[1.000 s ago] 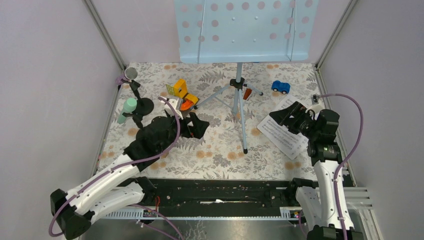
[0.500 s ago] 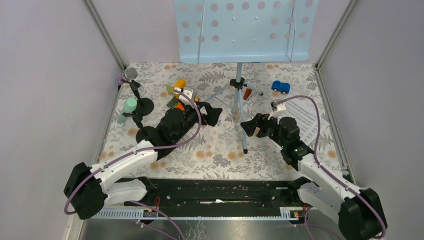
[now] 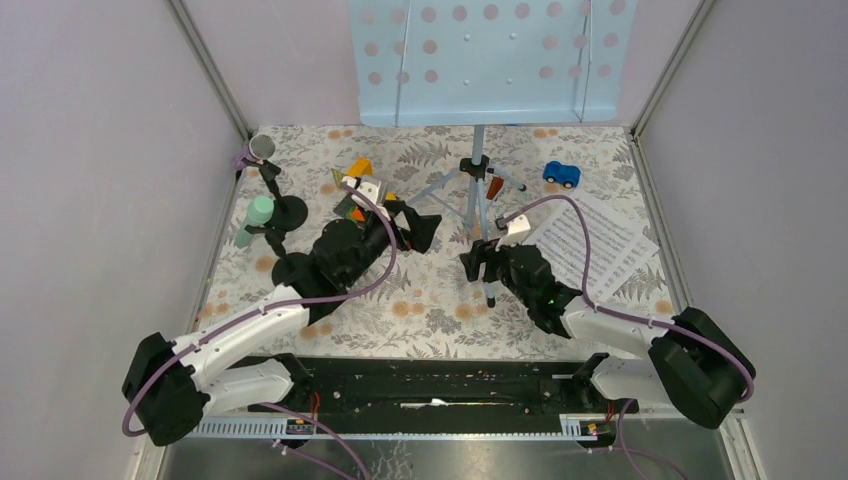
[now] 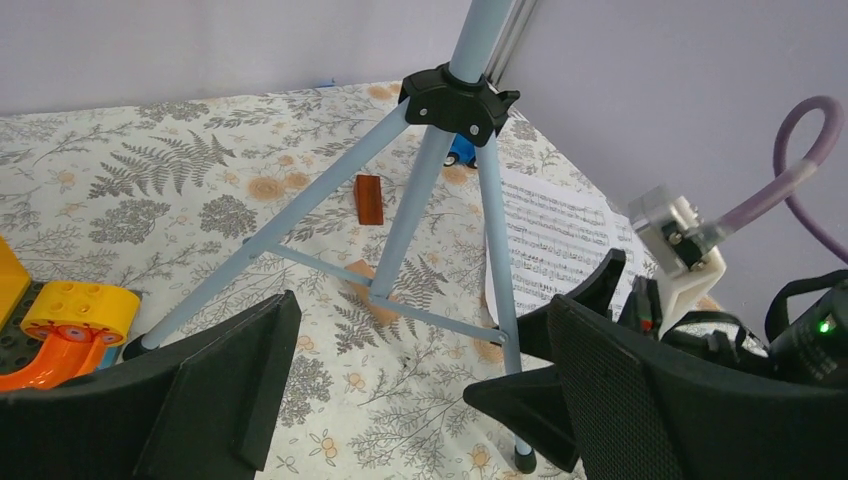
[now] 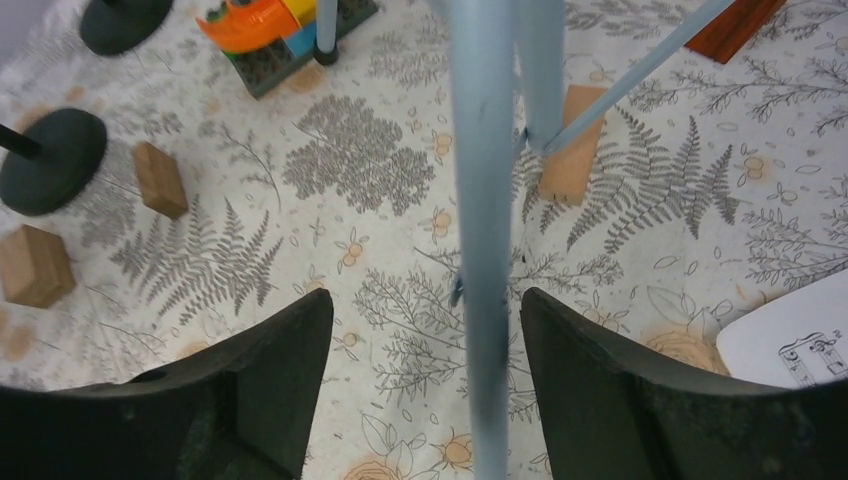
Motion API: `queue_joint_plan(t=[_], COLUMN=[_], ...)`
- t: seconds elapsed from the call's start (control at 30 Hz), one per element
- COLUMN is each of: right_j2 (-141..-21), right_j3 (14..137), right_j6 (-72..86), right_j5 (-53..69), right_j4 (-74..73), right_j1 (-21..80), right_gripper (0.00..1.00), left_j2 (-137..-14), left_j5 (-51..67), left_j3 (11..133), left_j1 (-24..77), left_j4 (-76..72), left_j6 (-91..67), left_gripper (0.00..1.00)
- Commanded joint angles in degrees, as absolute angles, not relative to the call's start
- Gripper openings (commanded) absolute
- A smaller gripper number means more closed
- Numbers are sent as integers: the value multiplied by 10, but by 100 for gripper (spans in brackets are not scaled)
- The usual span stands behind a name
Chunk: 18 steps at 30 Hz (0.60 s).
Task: Pack up the instrument practice props
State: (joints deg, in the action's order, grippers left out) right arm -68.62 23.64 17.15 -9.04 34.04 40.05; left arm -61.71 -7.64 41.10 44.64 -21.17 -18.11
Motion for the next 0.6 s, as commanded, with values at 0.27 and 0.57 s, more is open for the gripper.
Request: queue_joint_plan(t=[0.27,0.57], right_j2=[-765,-875], right_j3=[263,343], right_j6=[111,118], right_j5=[-307,-376], right_j4=[406,436], right_j1=[602,726], right_gripper=[68,67], left_j2=[-532,-524], left_j5=[-122,-120], left_j3=[382,383], left_j1=[445,443], left_j4=[-165,-170], left_j6=[-164,-139], left_gripper=[99,99])
